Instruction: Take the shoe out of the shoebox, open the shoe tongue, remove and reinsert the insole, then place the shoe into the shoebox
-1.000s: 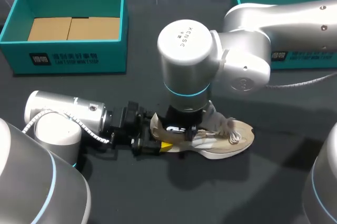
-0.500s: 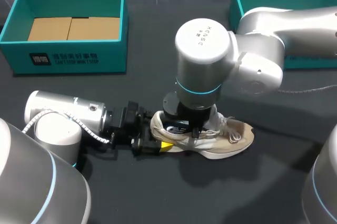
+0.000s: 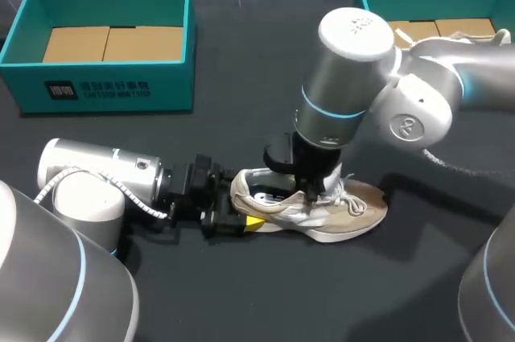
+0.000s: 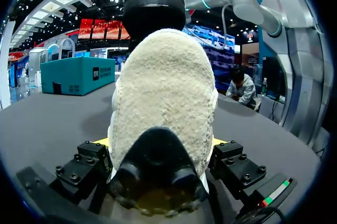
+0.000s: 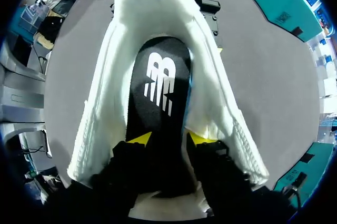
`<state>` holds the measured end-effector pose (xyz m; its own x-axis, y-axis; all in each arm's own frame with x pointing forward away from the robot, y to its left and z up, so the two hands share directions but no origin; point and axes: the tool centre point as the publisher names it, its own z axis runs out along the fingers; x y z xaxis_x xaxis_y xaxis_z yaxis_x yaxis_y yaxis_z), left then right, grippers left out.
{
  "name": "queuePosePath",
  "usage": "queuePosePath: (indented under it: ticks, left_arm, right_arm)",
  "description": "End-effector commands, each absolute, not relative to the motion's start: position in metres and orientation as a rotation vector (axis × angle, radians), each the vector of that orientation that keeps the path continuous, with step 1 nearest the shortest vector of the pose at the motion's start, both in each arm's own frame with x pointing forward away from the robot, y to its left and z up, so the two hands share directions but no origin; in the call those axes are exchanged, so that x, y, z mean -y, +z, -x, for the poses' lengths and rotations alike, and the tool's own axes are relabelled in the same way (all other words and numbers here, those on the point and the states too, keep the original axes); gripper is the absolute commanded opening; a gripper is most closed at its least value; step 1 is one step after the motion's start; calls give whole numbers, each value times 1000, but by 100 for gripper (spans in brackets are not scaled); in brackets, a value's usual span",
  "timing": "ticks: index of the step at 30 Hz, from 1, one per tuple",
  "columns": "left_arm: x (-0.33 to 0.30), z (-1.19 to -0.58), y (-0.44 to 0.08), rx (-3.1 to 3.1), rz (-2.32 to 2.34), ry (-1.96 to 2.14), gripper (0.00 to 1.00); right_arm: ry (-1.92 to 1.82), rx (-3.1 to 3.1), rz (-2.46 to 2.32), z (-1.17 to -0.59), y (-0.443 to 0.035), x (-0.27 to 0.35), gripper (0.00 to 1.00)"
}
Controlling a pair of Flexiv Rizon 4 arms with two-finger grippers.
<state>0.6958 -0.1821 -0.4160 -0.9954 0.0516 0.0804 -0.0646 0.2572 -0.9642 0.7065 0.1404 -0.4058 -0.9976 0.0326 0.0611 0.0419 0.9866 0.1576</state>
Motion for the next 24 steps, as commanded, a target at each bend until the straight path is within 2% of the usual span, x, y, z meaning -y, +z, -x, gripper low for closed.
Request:
queuePosePath:
  ticks: [1, 3, 5, 8, 14, 24]
  left_arm:
    - [183, -695, -420, 2417, -12, 1858, 0]
    - [183, -695, -420, 2417, -12, 1858, 0]
    - [183, -695, -420, 2417, -12, 1858, 0]
    - [183, -695, -420, 2417, -12, 1858, 0]
    - [183, -695, -420, 2417, -12, 1858, 0]
    - [183, -695, -420, 2417, -12, 1858, 0]
  right_arm:
    - [-371, 3017, 45, -706, -431, -140, 39]
    - [-383, 3006, 50, -701, -432, -141, 33]
    - [-398, 2989, 53, -696, -432, -142, 21]
    - [-402, 2982, 53, -692, -433, -145, 18]
    - [-403, 2979, 70, -686, -431, -149, 16]
    - [-354, 2988, 113, -678, -423, -150, 24]
